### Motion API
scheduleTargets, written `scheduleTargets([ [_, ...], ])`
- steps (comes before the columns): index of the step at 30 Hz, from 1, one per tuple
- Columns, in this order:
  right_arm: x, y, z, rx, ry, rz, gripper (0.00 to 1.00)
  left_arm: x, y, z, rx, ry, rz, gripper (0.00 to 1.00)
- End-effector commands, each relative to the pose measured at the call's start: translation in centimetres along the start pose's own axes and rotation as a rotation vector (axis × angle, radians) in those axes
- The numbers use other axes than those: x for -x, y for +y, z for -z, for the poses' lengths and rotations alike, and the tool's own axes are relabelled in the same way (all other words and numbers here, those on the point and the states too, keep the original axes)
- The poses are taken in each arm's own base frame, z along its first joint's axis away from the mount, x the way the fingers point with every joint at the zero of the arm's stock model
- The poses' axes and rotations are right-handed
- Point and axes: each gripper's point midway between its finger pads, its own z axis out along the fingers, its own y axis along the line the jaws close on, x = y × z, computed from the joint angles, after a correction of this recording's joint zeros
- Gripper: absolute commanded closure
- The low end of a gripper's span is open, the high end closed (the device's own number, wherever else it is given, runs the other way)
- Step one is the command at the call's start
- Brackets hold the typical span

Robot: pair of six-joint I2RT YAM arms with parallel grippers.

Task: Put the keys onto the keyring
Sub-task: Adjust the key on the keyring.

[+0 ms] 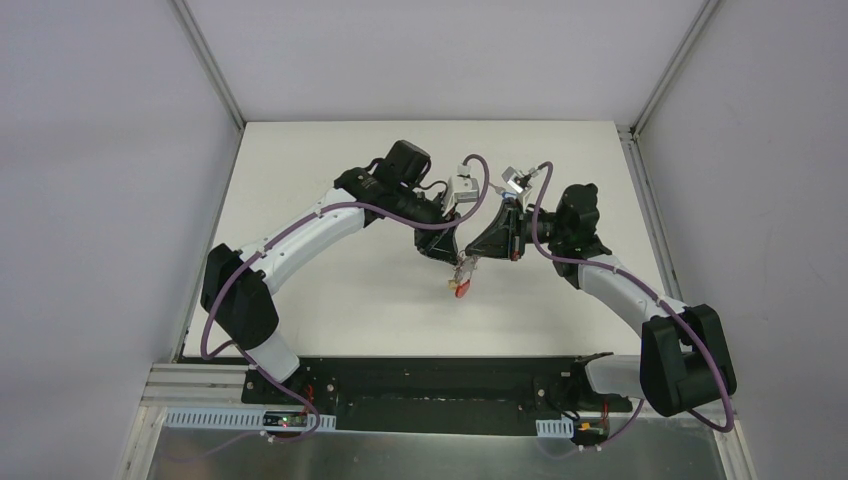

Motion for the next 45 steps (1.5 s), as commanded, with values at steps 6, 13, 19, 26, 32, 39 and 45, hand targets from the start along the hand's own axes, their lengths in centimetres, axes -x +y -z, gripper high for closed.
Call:
scheduleTargets([
  [6, 1.18, 0.86, 0.10, 0.028, -0.009, 0.110, 1.00, 3.17, -1.68, 1.27, -0.043, -0.095, -0.052, 0.69],
  [13, 1.00, 0.64, 0.05, 0.028, -0.007, 0.101, 1.00, 3.35, -1.83, 1.02, -0.065, -0.105, -0.032, 0.72],
  [19, 1.06, 0.62, 0.04, 0.028, -0.007, 0.102, 1.00, 3.27, -1.99, 1.19, -0.068, -0.114, -0.044, 0.72],
  [26, 1.04, 0.64, 0.06, 0.028, -0.007, 0.102, 1.00, 3.19, -1.93, 1.41, -0.070, -0.127, -0.053, 0.70],
  [32, 1.08, 0.58, 0.05, 0.027, -0.007, 0.100, 1.00, 3.36, -1.76, 1.24, -0.071, -0.135, -0.047, 0.70],
  [39, 1.07, 0.57, 0.04, 0.023, -0.010, 0.100, 1.00, 3.19, -1.85, 0.89, -0.095, -0.129, -0.021, 0.85],
  [45, 1.10, 0.26, 0.03, 0.014, -0.014, 0.094, 1.00, 3.16, -2.15, 0.96, -0.107, -0.126, 0.005, 1.00],
])
